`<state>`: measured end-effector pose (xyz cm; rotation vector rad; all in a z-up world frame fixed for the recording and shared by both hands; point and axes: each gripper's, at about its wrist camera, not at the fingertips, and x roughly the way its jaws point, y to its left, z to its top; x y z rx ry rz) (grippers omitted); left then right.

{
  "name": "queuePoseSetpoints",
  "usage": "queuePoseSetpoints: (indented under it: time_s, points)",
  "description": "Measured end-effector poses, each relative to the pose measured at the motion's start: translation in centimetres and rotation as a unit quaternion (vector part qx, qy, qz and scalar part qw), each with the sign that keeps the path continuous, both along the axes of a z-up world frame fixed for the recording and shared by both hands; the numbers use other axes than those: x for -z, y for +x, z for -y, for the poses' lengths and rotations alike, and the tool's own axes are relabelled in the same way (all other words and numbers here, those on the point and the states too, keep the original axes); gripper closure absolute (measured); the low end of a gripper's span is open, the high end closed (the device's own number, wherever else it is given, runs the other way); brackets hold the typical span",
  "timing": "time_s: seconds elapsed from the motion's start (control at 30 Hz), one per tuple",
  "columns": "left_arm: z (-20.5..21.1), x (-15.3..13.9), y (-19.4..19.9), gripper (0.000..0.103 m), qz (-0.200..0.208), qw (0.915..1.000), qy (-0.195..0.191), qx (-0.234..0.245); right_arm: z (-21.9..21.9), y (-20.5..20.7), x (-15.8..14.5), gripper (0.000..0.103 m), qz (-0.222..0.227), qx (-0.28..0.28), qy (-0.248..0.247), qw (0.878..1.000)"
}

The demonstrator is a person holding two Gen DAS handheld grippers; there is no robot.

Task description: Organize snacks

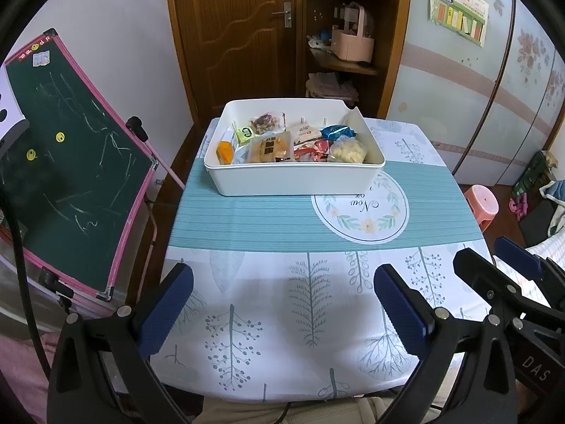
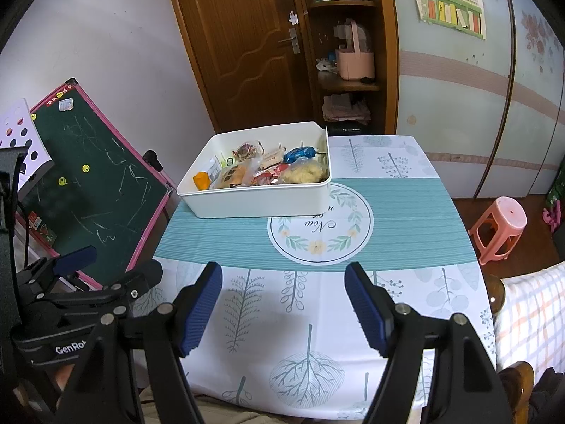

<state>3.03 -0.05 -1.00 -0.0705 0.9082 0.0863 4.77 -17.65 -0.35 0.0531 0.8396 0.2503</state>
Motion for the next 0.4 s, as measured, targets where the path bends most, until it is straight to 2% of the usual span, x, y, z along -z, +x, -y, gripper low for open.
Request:
queuePoseSetpoints:
  time_s: [0.4]
  points:
    - [-0.02, 0.21, 0.04, 0.001, -0.004, 1.0, 0.001, 0.0, -0.14, 0.03, 0.28, 0.031, -0.004, 0.001, 0.0, 1.0]
